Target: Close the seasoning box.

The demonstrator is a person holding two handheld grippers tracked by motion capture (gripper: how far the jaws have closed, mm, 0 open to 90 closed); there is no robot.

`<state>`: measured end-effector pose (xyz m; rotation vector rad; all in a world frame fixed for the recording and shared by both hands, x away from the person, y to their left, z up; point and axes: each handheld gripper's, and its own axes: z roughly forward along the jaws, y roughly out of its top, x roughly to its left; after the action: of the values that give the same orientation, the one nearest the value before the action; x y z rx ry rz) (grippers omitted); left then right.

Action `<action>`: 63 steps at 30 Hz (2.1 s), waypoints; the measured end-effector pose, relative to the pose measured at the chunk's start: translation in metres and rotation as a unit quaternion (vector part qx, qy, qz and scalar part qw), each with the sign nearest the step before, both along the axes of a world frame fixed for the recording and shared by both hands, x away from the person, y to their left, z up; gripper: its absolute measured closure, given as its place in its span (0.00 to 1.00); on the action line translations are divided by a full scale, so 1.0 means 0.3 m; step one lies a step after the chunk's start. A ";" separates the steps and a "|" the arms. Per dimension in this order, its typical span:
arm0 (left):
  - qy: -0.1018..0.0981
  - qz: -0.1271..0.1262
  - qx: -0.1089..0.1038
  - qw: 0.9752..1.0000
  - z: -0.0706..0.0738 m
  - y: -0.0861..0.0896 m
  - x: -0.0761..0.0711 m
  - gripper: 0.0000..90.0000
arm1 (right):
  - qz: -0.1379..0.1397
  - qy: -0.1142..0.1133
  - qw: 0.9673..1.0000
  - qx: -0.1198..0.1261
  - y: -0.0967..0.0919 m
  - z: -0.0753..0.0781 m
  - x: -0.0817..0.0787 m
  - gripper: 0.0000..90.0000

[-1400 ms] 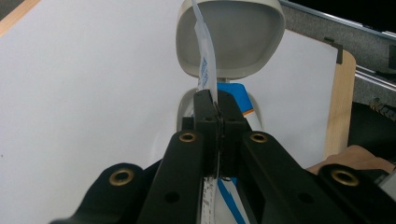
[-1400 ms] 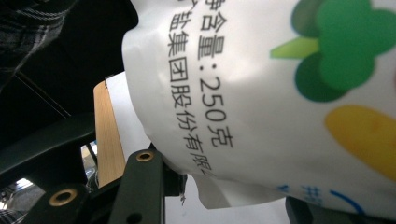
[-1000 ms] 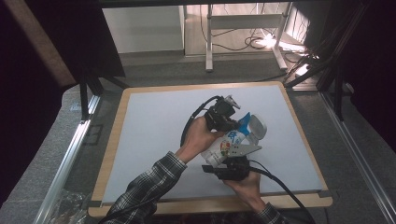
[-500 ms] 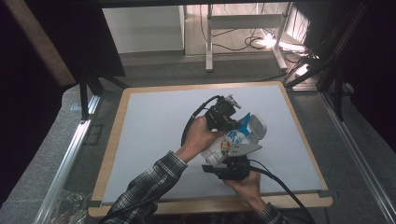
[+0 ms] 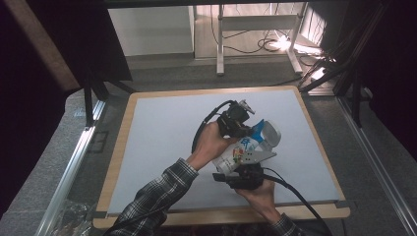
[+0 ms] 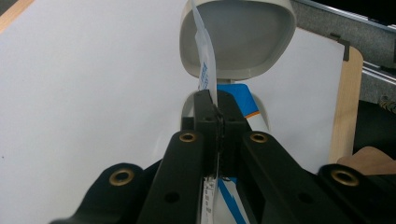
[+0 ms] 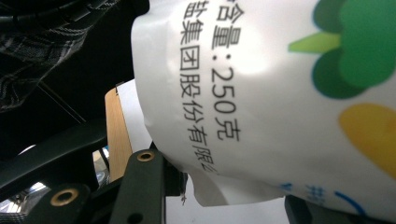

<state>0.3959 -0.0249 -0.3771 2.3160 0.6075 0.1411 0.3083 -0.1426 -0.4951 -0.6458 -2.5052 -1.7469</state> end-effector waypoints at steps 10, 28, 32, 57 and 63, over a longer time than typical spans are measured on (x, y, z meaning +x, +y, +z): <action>0.003 0.001 0.003 1.000 -0.002 0.000 0.006 0.99 | 0.003 -0.001 1.000 0.003 -0.001 0.007 -0.002 0.68; 0.000 0.000 0.005 1.000 0.003 -0.006 0.005 0.99 | 0.006 -0.003 1.000 0.010 -0.002 0.017 -0.006 0.69; 0.000 0.000 0.005 1.000 0.003 -0.007 0.005 0.99 | 0.006 -0.003 1.000 0.012 -0.003 0.018 -0.006 0.69; 0.003 0.000 0.012 1.000 0.006 -0.013 0.008 0.99 | 0.009 0.002 1.000 0.019 -0.003 0.021 -0.008 0.69; 0.006 -0.001 0.014 1.000 0.005 -0.016 0.012 0.99 | 0.011 0.004 1.000 0.021 -0.004 0.022 -0.008 0.69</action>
<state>0.3994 -0.0296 -0.3756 2.3462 0.6127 0.1354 0.3059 -0.1439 -0.4884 -0.6196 -2.4532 -1.7812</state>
